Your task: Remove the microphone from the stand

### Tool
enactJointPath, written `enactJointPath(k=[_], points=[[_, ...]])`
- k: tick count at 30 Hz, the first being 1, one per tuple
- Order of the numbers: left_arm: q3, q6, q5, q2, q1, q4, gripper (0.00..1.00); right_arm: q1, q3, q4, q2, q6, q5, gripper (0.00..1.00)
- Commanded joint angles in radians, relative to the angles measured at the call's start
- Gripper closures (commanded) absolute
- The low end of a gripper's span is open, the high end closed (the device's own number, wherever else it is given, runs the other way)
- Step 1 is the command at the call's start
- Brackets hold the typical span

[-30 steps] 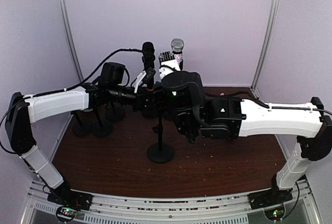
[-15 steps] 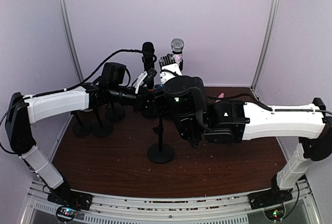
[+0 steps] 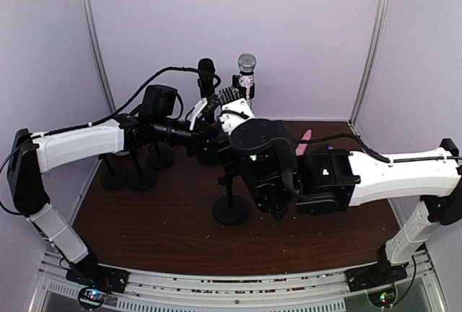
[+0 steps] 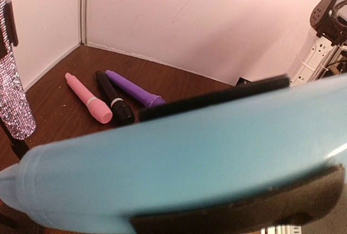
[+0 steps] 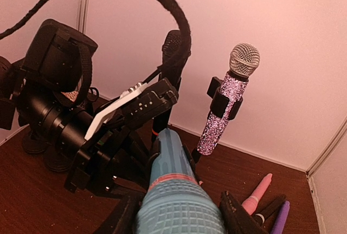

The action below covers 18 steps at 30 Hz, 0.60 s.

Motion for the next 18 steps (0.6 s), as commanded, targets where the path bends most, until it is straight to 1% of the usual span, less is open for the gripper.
enactJointPath(k=[1,9,13,15,18], points=[[0.025,-0.023,-0.233,0.065,0.077,-0.008,1.0,0.134,0.007,0.092,-0.147,-0.036,0.076,1.0],[0.05,-0.013,-0.262,0.092,0.078,-0.012,1.0,0.173,-0.072,0.135,-0.213,-0.03,0.138,1.0],[0.059,-0.011,-0.264,0.101,0.078,-0.011,1.0,0.185,-0.08,0.145,-0.229,-0.034,0.147,1.0],[0.064,-0.001,-0.258,0.104,0.079,-0.012,1.0,0.193,-0.079,0.147,-0.237,-0.047,0.152,1.0],[0.075,0.014,-0.226,0.105,0.079,-0.015,1.0,0.201,-0.085,0.145,-0.262,-0.058,0.198,1.0]])
